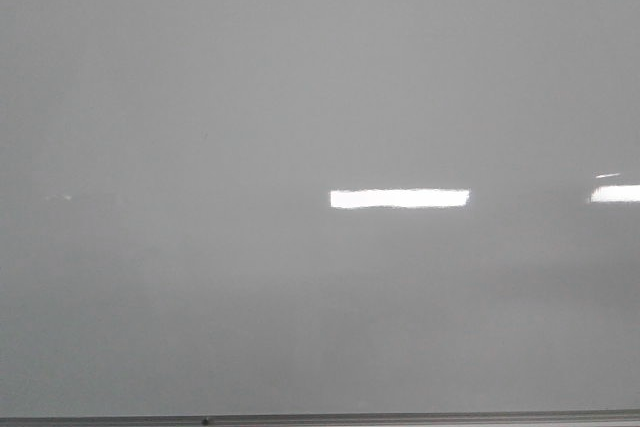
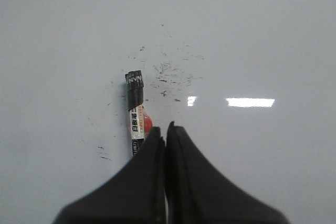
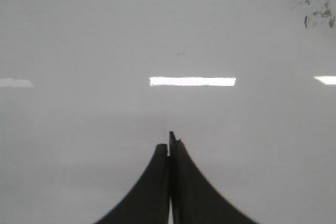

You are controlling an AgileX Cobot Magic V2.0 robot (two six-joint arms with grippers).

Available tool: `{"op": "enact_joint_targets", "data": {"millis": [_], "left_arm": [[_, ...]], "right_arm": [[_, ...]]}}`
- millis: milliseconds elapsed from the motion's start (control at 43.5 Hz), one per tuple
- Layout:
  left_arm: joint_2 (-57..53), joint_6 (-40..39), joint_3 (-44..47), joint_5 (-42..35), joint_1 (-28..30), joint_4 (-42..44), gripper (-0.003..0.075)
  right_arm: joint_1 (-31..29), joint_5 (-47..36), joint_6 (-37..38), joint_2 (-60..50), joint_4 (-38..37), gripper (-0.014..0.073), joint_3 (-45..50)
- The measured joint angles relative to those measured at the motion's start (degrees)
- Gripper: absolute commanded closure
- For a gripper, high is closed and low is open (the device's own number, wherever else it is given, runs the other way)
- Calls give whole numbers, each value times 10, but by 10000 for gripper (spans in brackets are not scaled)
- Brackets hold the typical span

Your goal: Write number 8 on whiteboard

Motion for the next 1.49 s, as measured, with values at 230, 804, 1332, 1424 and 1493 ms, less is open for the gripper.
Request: {"op": "enact_joint_targets", "data": {"millis": [230, 804, 1332, 1424, 1493], "left_arm": [[0, 0, 0, 0, 0, 0, 741], [0, 0, 0, 0, 0, 0, 741], [0, 0, 0, -33, 0, 0, 741], [0, 0, 0, -65, 0, 0, 741], [0, -4, 0, -111, 0, -1, 741]], "right_arm": [[0, 0, 0, 0, 0, 662, 0], [0, 0, 0, 0, 0, 662, 0], [0, -9, 0, 0, 0, 662, 0], [0, -36, 0, 0, 0, 662, 0], [0, -49, 0, 0, 0, 662, -3]]}}
